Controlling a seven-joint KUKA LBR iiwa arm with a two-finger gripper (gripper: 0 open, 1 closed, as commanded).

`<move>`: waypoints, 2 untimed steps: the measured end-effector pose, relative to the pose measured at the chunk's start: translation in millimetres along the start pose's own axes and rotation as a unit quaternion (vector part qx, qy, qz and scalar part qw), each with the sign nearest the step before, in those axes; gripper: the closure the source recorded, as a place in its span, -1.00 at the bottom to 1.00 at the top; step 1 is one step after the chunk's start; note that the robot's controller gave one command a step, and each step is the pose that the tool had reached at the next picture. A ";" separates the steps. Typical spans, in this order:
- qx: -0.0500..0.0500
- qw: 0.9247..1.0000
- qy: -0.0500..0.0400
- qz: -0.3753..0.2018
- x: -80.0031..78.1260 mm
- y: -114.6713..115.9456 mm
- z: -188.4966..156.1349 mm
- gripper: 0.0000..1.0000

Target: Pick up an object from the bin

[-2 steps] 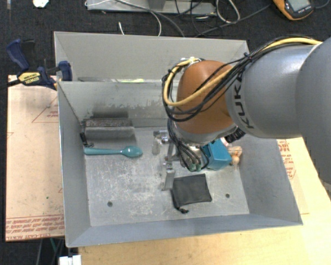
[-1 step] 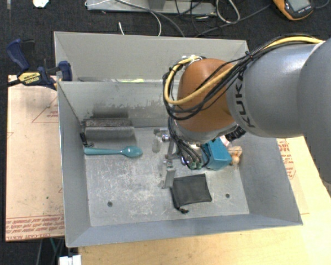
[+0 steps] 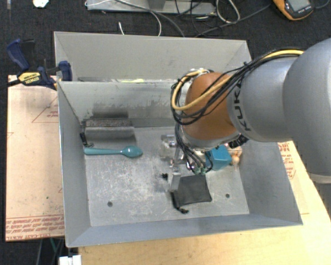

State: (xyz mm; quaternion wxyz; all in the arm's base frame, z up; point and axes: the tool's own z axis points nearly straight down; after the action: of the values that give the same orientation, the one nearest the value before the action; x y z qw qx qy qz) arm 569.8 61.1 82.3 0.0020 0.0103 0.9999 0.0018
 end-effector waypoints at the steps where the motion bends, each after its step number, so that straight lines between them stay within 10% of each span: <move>1: -0.001 0.998 -0.002 -0.062 16.4 -62.8 11.4 -1.00; 2: 0.000 0.998 0.000 -0.070 26.8 -88.0 11.2 -1.00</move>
Offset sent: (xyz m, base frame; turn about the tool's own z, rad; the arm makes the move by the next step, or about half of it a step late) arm -0.0424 -0.0544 -0.0112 -0.1531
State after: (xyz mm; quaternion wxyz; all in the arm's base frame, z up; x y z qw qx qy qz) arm 541.3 -26.3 70.7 0.0023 -0.0599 0.9982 0.0012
